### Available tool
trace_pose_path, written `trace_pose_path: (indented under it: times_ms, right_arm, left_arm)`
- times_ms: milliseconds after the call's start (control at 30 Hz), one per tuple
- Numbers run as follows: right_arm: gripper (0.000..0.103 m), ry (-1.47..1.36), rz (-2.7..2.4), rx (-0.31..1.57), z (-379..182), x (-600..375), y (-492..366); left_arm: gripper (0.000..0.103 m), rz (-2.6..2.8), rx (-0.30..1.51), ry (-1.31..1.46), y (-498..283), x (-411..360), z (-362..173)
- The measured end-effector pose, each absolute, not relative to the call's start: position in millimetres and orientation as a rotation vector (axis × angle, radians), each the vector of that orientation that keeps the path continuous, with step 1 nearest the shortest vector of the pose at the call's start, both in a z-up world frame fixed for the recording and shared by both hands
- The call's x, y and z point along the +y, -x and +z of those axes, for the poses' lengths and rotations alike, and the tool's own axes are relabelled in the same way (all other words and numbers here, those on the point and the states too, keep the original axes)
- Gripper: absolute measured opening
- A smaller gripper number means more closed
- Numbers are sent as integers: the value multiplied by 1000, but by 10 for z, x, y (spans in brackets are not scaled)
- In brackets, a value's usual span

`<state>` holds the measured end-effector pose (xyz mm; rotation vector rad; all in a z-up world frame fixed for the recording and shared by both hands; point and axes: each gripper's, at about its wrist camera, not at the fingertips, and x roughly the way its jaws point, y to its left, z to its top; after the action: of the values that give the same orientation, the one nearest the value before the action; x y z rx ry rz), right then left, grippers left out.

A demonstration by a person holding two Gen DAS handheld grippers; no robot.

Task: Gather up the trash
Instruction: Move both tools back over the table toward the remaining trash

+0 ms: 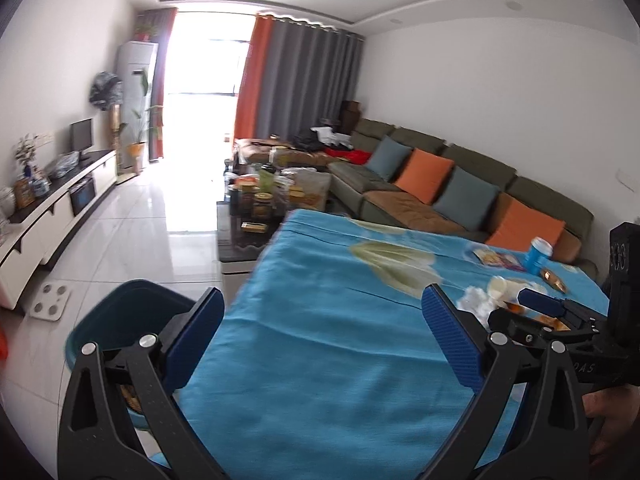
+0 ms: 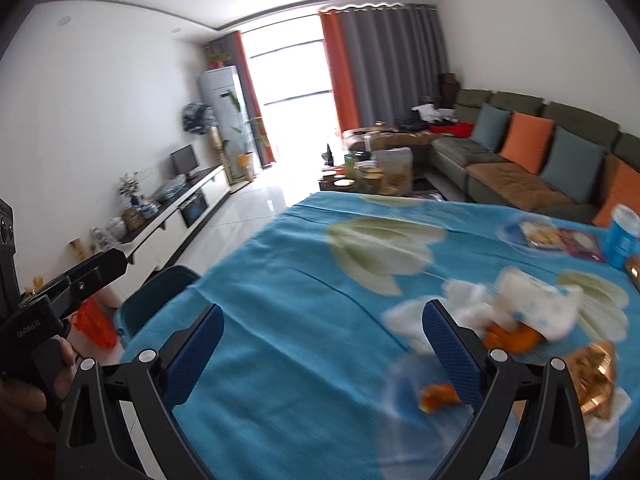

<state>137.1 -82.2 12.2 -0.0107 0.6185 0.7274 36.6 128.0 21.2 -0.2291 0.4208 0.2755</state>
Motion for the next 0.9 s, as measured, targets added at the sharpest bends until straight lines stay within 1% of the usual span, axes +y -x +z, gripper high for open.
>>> trace_pose_path:
  times_ms: [267,467,900]
  right_arm:
    - [96,-6,533,595,-16,-1514,-1236]
    - [96,-37,413,594,-89,-1979,-1138]
    - [96,-63,275,595,-131,-2367,-893]
  left_arm:
    - [97,127,475,182,-794,821,112]
    - [97,35,486,123,-961,481,77]
    - [97,-103,539,75,-1062,0,-104]
